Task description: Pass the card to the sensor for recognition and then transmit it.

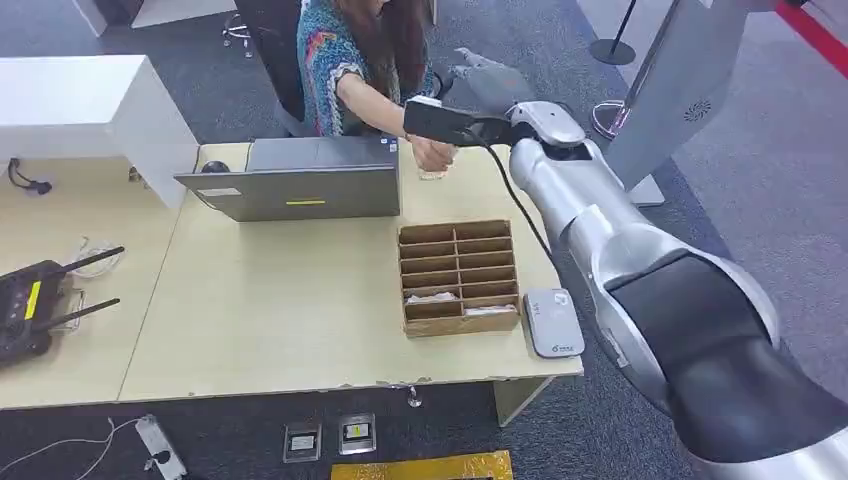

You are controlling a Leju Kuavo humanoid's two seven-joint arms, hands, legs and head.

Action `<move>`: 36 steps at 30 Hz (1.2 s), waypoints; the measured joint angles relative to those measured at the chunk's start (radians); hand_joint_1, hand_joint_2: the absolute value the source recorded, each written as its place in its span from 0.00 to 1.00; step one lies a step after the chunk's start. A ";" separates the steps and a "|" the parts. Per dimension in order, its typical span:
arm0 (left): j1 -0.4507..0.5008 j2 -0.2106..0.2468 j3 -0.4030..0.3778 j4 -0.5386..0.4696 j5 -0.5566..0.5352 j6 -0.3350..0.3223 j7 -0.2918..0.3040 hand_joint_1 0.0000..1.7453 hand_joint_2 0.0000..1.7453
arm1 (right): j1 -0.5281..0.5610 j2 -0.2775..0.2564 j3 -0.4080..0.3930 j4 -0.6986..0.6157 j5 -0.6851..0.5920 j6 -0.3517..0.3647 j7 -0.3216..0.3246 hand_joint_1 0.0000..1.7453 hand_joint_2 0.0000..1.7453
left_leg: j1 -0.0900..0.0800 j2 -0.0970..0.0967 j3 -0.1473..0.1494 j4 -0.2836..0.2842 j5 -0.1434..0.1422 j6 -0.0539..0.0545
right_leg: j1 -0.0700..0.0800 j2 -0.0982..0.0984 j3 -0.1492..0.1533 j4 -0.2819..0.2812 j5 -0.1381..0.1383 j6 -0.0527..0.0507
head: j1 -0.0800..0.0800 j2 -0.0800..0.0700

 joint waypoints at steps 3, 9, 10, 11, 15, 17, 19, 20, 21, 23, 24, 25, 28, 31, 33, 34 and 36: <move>0.000 -0.002 0.000 0.000 -0.005 0.000 0.007 0.00 0.00 | -0.005 0.000 0.000 0.001 0.000 -0.021 0.009 0.00 1.00 | 0.000 0.000 0.000 0.000 0.000 0.000 | 0.000 0.000 0.000 0.000 0.000 0.000 | 0.000 0.000; -0.001 -0.002 0.000 0.000 -0.008 -0.001 0.009 0.00 0.00 | -0.014 -0.002 -0.002 0.008 -0.010 -0.049 0.019 0.00 1.00 | 0.000 0.001 0.001 0.000 0.000 0.000 | 0.000 0.001 0.000 0.000 0.000 0.000 | 0.000 0.000; -0.001 -0.002 0.000 0.000 -0.009 -0.001 0.009 0.00 0.00 | -0.016 -0.005 -0.003 0.008 -0.015 -0.060 0.019 0.00 1.00 | 0.000 0.001 0.001 0.000 0.000 0.000 | 0.000 0.001 0.000 0.000 0.000 0.000 | 0.000 0.000; -0.001 -0.003 0.000 0.000 -0.010 -0.001 0.010 0.00 0.00 | -0.019 -0.010 -0.004 0.008 -0.022 -0.073 0.019 0.00 1.00 | 0.000 0.001 0.001 0.000 0.000 0.000 | 0.000 0.001 0.000 0.000 0.000 0.000 | 0.000 0.000; 0.000 -0.003 0.000 0.000 -0.008 0.002 0.010 0.00 0.00 | -0.035 -0.024 -0.021 0.011 -0.062 -0.149 0.011 0.00 1.00 | 0.000 0.001 0.001 0.000 0.000 0.000 | 0.000 0.001 0.000 0.000 0.000 0.000 | 0.000 0.000; 0.002 -0.003 0.000 0.000 0.000 0.012 0.010 0.00 0.00 | -0.043 -0.038 -0.038 0.011 -0.107 -0.230 -0.012 0.00 1.00 | 0.000 0.001 0.000 0.000 0.000 0.000 | 0.000 0.001 0.000 0.000 0.000 0.000 | 0.000 0.000; 0.007 -0.003 0.000 0.000 0.009 0.024 0.010 0.00 0.00 | -0.059 -0.056 -0.067 0.008 -0.171 -0.332 -0.043 0.00 1.00 | 0.000 0.001 0.001 0.001 0.000 0.000 | 0.000 0.001 0.000 0.000 0.000 0.000 | 0.000 0.000; 0.011 -0.003 0.001 0.000 0.016 0.030 0.010 0.00 0.00 | -0.066 -0.068 -0.084 0.006 -0.203 -0.390 -0.061 0.00 1.00 | 0.000 0.001 0.001 0.001 0.000 0.000 | 0.000 0.000 -0.001 0.000 0.000 0.000 | 0.000 0.000; 0.019 -0.003 0.002 0.000 0.023 0.038 0.009 0.00 0.00 | -0.071 -0.084 -0.108 -0.002 -0.231 -0.451 -0.083 0.00 1.00 | 0.000 0.000 0.001 0.001 0.000 0.000 | 0.000 0.000 0.000 0.000 0.000 0.000 | 0.000 0.000; 0.038 -0.003 0.003 0.000 0.035 0.052 0.003 0.00 0.00 | -0.072 -0.125 -0.171 -0.036 -0.234 -0.516 -0.137 0.00 1.00 | 0.000 0.000 0.001 0.002 0.000 0.000 | 0.000 -0.001 0.000 -0.001 0.000 0.000 | 0.000 0.000; 0.051 -0.002 0.004 0.001 0.041 0.059 -0.003 0.00 0.00 | -0.068 -0.158 -0.231 -0.069 -0.221 -0.529 -0.188 0.00 1.00 | -0.001 0.000 0.000 0.002 0.000 0.000 | -0.001 -0.001 0.000 -0.001 0.000 0.000 | 0.000 0.000; 0.061 -0.002 0.005 0.001 0.046 0.064 -0.006 0.00 0.00 | -0.064 -0.185 -0.288 -0.099 -0.216 -0.534 -0.229 0.00 1.00 | -0.001 0.000 0.001 0.002 -0.001 0.001 | -0.001 -0.001 -0.001 -0.002 0.000 0.000 | 0.000 0.000; 0.085 -0.003 0.021 0.003 0.057 0.072 -0.018 0.00 0.00 | -0.045 -0.286 -0.480 -0.181 -0.251 -0.536 -0.329 0.00 1.00 | -0.001 -0.004 -0.001 0.004 -0.002 0.002 | -0.001 -0.005 0.002 -0.003 0.000 0.000 | 0.000 0.000; 0.099 -0.003 0.024 0.005 0.058 0.073 -0.023 0.00 0.00 | -0.018 -0.367 -0.606 -0.217 -0.287 -0.537 -0.361 0.00 1.00 | -0.001 -0.005 -0.001 0.004 -0.002 0.003 | -0.001 -0.007 0.003 -0.004 0.000 0.001 | 0.000 0.000; 0.102 -0.002 0.027 0.007 0.058 0.074 -0.023 0.00 0.00 | 0.000 -0.407 -0.674 -0.240 -0.280 -0.537 -0.360 0.00 1.00 | -0.002 0.001 0.000 0.004 -0.004 0.004 | -0.002 0.000 0.002 -0.004 0.001 0.002 | -0.001 0.000; 0.101 -0.002 0.028 0.007 0.059 0.073 -0.023 0.00 0.00 | 0.010 -0.420 -0.709 -0.254 -0.256 -0.537 -0.353 0.00 1.00 | -0.002 0.004 0.001 0.004 -0.005 0.005 | -0.002 0.002 0.001 -0.004 0.001 0.002 | 0.000 0.000; 0.099 -0.002 0.030 0.007 0.058 0.070 0.000 0.00 0.00 | 0.045 -0.448 -0.784 -0.284 -0.233 -0.537 -0.343 0.00 1.00 | -0.001 0.007 0.004 0.004 -0.005 0.004 | -0.002 0.005 0.003 -0.004 0.001 0.002 | -0.002 0.000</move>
